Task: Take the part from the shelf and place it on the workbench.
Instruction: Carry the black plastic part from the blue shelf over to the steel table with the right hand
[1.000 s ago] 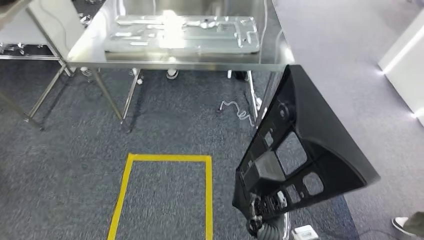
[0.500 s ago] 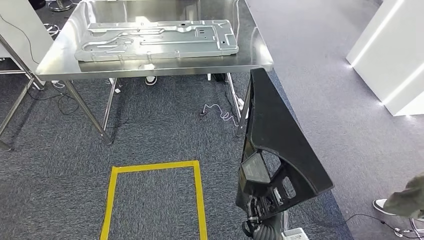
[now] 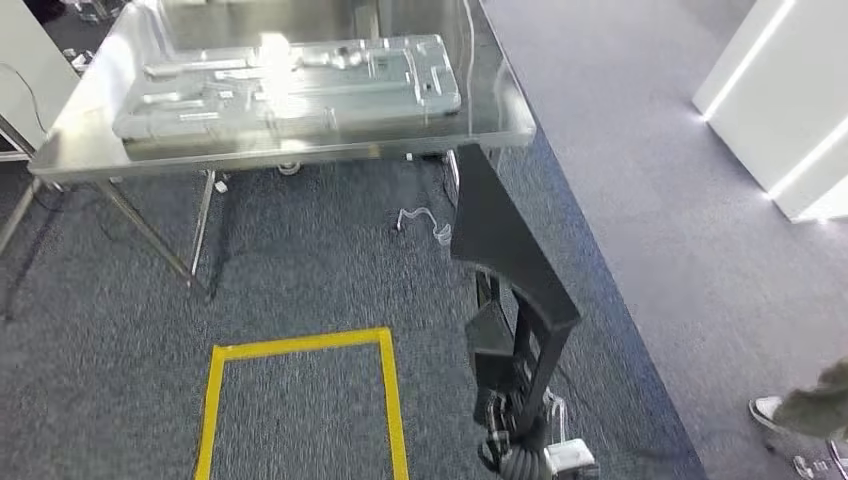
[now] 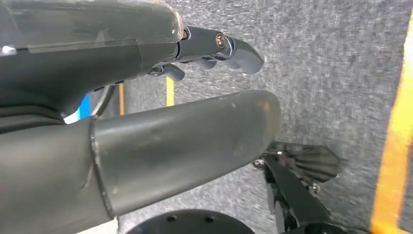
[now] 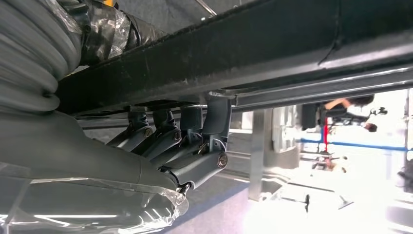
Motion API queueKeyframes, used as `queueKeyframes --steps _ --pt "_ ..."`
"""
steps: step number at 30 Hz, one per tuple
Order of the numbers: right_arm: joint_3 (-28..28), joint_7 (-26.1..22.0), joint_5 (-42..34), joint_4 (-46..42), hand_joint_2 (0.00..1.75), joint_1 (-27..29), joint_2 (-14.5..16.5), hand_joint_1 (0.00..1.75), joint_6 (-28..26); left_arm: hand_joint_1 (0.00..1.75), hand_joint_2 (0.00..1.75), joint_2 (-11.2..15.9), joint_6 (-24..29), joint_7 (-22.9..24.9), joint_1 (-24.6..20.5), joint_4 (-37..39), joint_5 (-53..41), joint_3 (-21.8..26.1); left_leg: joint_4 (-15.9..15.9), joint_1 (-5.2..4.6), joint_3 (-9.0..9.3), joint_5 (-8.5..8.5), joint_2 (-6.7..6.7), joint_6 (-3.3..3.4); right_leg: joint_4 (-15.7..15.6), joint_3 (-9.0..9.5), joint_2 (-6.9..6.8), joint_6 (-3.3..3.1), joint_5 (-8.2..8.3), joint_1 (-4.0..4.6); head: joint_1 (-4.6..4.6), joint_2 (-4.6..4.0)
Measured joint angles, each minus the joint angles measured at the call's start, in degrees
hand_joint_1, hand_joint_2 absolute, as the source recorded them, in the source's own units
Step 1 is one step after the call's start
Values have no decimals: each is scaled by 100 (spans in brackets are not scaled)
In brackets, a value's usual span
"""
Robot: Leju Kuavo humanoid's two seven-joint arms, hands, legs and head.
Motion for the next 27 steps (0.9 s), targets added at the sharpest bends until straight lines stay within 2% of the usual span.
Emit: queueKeyframes --steps 3,4,5,7,8,10,11,12,14,15,17,18,19,20,21,22,23,24,25,27 --pt "89 96 77 54 175 -47 -48 175 -86 0 0 0 -8 7 3 0 -25 8 943 -16 -631 -402 -3 4 -14 87 -88 -82 -76 54 0 1" --pt "117 135 103 79 175 -58 -67 175 -117 0 0 2 -10 10 12 0 -34 10 1061 -20 -771 -411 -2 2 -8 109 -111 -94 -103 73 0 1" --pt "139 167 125 103 175 -66 -84 175 -144 0 0 5 -10 14 24 0 -42 14 974 -25 -808 -281 2 5 -1 136 -134 -98 -129 88 1 1" --pt "178 223 147 145 175 -83 -117 175 -195 0 0 16 -11 20 35 0 -54 21 329 -54 -630 209 78 55 21 201 -194 -83 -188 104 2 0" --pt "196 249 153 166 175 -92 -133 175 -215 0 0 22 -13 21 29 0 -57 23 18 -78 -543 337 145 84 38 230 -229 -65 -215 113 2 -1" --pt "232 315 171 203 175 -108 -164 175 -271 0 0 30 -17 22 5 0 -64 25 -262 -120 -479 398 243 134 64 255 -308 -4 -262 125 3 0" --pt "250 358 179 223 175 -115 -177 175 -304 0 0 31 -19 22 3 0 -69 27 -262 -130 -496 392 220 150 68 273 -350 30 -278 130 3 0" --pt "267 396 187 241 175 -123 -188 175 -335 0 0 30 -21 22 7 0 -74 32 -284 -114 -484 472 181 178 68 288 -390 67 -297 137 3 0" --pt "295 455 174 276 175 -138 -210 175 -373 0 0 23 -27 24 22 0 -81 51 -349 -75 -447 599 108 239 177 283 -318 144 -417 122 4 -1" --pt "305 467 146 293 175 -144 -223 175 -384 0 0 20 -30 25 20 0 -86 62 -378 -54 -435 632 82 269 361 210 -234 183 -553 105 4 -1" --pt "325 481 73 338 175 -150 -253 175 -420 0 0 19 -36 26 15 0 -104 84 -389 -51 -444 655 34 303 1010 -88 -82 249 -915 47 4 0" --pt "338 490 56 364 175 -152 -267 175 -447 0 0 20 -39 27 16 0 -114 95 -388 -52 -449 655 9 303 1321 -240 -63 273 -1027 25 4 0" --pt "355 500 57 390 175 -153 -281 175 -478 0 0 20 -41 29 18 0 -124 104 -388 -51 -448 651 -14 298 1501 -335 -57 294 -1046 4 4 0" --pt "375 510 72 415 175 -154 -294 175 -505 0 0 20 -46 30 20 0 -131 112 -387 -47 -440 646 -34 289 1463 -327 -56 308 -946 -14 4 0" --pt "395 521 88 436 175 -156 -305 175 -524 0 0 19 -53 31 20 0 -134 117 -387 -41 -426 637 -53 276 1211 -216 -55 314 -756 -30 4 -1" --pt "414 535 105 451 175 -161 -317 175 -541 0 0 19 -63 32 18 0 -137 122 -388 -35 -412 619 -69 252 811 -35 -49 310 -542 -43 5 -1" --pt "432 554 117 464 175 -170 -327 175 -554 0 0 18 -76 32 15 0 -138 127 -388 -36 -405 596 -81 218 431 142 -38 297 -404 -40 5 -1" --pt "450 571 125 472 175 -182 -336 175 -566 0 0 17 -92 32 11 0 -138 134 -391 -38 -403 565 -89 176 155 267 -29 268 -347 -29 4 -1" --pt "470 584 132 478 175 -194 -345 175 -582 0 0 17 -107 33 7 0 -137 143 -401 -40 -400 533 -92 127 7 333 -21 232 -363 -10 4 -1" --pt "511 596 138 489 175 -214 -367 175 -616 0 0 18 -138 32 -3 0 -136 158 -444 -36 -364 488 -92 28 -37 364 -17 145 -438 26 3 -1"
